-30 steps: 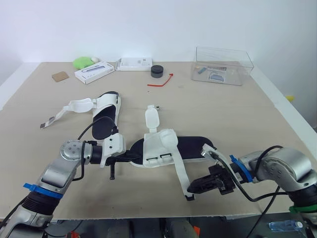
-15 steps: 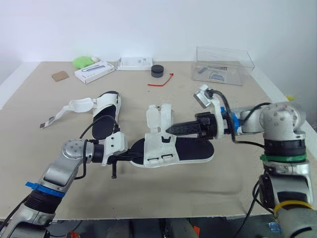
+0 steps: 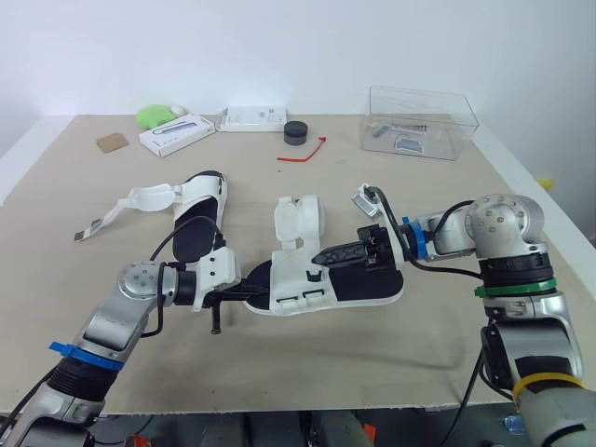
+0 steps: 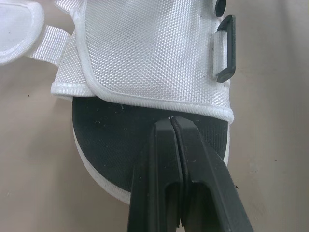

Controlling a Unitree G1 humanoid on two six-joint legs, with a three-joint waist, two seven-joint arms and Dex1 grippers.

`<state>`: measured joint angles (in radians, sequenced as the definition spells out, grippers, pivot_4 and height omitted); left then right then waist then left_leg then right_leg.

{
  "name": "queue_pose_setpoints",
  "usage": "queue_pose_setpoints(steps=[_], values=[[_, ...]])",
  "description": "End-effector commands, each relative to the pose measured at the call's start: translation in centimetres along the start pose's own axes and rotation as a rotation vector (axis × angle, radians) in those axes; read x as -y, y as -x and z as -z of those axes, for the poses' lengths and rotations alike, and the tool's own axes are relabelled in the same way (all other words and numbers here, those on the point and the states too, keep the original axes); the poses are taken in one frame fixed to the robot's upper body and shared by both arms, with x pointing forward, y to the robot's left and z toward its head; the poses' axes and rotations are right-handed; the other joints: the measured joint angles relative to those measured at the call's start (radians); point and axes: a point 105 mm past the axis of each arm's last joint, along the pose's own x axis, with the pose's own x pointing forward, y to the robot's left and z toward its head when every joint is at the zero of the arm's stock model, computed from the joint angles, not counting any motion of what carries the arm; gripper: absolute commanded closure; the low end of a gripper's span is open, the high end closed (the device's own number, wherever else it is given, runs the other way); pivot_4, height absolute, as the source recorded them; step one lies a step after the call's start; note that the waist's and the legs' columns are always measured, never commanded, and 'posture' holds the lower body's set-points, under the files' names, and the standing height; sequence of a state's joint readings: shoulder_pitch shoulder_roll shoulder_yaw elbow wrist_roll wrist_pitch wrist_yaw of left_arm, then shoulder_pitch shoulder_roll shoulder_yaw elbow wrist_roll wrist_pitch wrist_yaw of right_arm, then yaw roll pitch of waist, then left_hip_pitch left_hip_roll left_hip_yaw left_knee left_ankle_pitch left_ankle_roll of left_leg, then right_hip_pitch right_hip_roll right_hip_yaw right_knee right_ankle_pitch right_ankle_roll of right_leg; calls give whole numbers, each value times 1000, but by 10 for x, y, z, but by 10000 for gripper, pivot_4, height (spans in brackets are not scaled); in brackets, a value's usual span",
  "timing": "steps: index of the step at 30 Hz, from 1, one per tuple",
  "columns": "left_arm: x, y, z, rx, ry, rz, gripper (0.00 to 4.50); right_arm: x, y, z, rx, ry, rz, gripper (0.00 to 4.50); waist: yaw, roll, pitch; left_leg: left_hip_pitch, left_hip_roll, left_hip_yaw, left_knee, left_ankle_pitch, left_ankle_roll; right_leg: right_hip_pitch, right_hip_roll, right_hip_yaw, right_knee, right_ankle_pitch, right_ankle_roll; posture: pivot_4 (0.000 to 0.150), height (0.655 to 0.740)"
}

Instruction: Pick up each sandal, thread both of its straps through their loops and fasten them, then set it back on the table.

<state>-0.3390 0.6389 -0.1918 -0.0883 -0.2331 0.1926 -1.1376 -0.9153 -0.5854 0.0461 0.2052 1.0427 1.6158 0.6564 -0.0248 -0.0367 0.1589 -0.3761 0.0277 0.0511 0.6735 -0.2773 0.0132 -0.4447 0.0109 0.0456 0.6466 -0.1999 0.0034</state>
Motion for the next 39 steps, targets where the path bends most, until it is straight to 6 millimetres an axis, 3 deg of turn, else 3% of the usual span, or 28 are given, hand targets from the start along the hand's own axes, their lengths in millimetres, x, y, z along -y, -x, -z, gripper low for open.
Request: queue_pose_setpoints(steps=[1, 17, 29, 39], values=[[1, 0, -3, 4, -30, -7, 45000, -10, 2, -3, -10, 22, -28, 44453, 0, 0, 0, 0, 0, 0, 0, 0, 0, 0, 0, 0, 0, 0, 0, 1500, 7261], [2, -1, -1, -5, -37, -12, 45000, -9, -4, 8, -62, -57, -47, 44453, 0, 0, 0, 0, 0, 0, 0, 0, 0, 0, 0, 0, 0, -1, 1, 1500, 7261], [4, -3, 2, -13, -39, -7, 45000, -14, -6, -3, -47, -112, -65, 44453, 0, 0, 0, -1, 0, 0, 0, 0, 0, 0, 0, 0, -1, -1, 1, 1500, 7261], [2, -2, 3, -19, -45, -12, 45000, -7, -7, 8, -86, -161, -32, 44453, 0, 0, 0, -1, 0, 0, 0, 0, 1, 0, -1, 0, -1, -1, 1, 1500, 7261]])
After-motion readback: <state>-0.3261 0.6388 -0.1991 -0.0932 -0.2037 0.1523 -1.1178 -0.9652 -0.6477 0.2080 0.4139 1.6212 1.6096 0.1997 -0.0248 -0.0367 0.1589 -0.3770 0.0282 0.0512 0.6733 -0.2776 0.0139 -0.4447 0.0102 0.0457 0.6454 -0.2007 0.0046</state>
